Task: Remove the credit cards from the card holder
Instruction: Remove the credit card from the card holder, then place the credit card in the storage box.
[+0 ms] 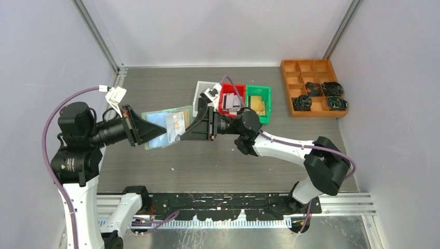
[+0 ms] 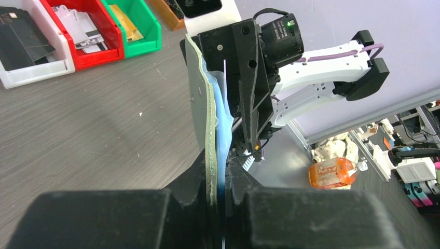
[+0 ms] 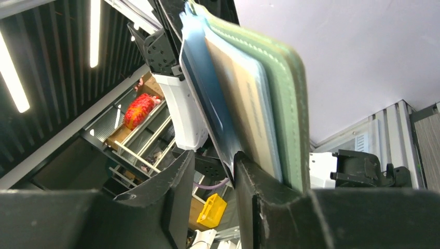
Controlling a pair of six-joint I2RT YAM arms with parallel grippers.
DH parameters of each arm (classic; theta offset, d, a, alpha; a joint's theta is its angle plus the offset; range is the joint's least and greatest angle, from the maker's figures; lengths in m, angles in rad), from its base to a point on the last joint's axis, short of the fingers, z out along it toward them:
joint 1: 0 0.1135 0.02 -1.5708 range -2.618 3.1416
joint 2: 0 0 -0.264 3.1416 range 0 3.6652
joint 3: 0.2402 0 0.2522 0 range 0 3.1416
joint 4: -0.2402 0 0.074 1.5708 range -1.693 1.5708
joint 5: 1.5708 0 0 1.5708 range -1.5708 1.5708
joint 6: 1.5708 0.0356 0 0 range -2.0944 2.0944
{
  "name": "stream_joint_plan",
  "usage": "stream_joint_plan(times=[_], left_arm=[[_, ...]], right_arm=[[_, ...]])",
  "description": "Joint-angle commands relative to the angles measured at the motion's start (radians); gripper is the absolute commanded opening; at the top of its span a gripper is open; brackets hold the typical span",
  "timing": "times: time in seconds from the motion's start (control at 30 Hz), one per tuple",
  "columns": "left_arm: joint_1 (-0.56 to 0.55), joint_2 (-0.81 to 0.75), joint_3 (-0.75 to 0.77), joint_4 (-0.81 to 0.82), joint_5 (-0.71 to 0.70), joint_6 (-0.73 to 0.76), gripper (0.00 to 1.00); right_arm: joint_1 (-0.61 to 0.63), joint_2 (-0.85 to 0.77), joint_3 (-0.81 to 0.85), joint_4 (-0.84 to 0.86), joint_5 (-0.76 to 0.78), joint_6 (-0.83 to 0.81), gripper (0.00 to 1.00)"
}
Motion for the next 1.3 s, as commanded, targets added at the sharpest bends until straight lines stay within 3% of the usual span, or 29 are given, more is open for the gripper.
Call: stream_joint_plan(times=[0.0, 0.17, 0.3, 0.47, 0.63, 0.73, 0.83, 0.87, 0.93, 1.27], left_arm=[[0.005, -0.002, 0.035, -0.007, -0.004, 0.037, 0.00], [0.005, 0.002, 0.046, -0.017, 0.006, 0.052, 0.00], [0.005, 0.000, 0.052, -0.025, 0.014, 0.075, 0.00], [0.004, 0.007, 0.061, -0.044, -0.021, 0.120, 0.00], [0.005, 0.016, 0.062, -0.075, -0.058, 0.185, 0.00], [0.005, 0.028, 0.083, -0.111, -0.094, 0.270, 0.00], [0.004, 0.045, 0.092, -0.105, -0.089, 0.280, 0.00], [0.004, 0.050, 0.091, -0.101, -0.081, 0.277, 0.00], [0.005, 0.053, 0.091, -0.095, -0.076, 0.272, 0.00], [0.005, 0.040, 0.101, -0.125, -0.096, 0.304, 0.00]], right_arm=[[-0.001, -0.017, 0.075, 0.097, 0.017, 0.028, 0.37], [-0.005, -0.013, 0.103, 0.069, 0.014, 0.029, 0.24], [-0.041, -0.025, 0.072, 0.067, 0.008, 0.051, 0.02], [-0.155, -0.129, -0.033, -0.006, -0.020, 0.026, 0.01], [-0.276, -0.312, -0.088, -0.381, -0.086, -0.206, 0.01], [-0.428, -0.423, -0.125, -0.540, -0.111, -0.258, 0.01], [-0.577, -0.441, -0.030, -1.045, -0.080, -0.465, 0.01], [-0.596, -0.432, 0.021, -1.238, -0.019, -0.582, 0.01], [-0.608, -0.404, 0.094, -1.465, 0.147, -0.737, 0.01], [-0.708, -0.216, 0.160, -1.598, 0.540, -0.864, 0.01]])
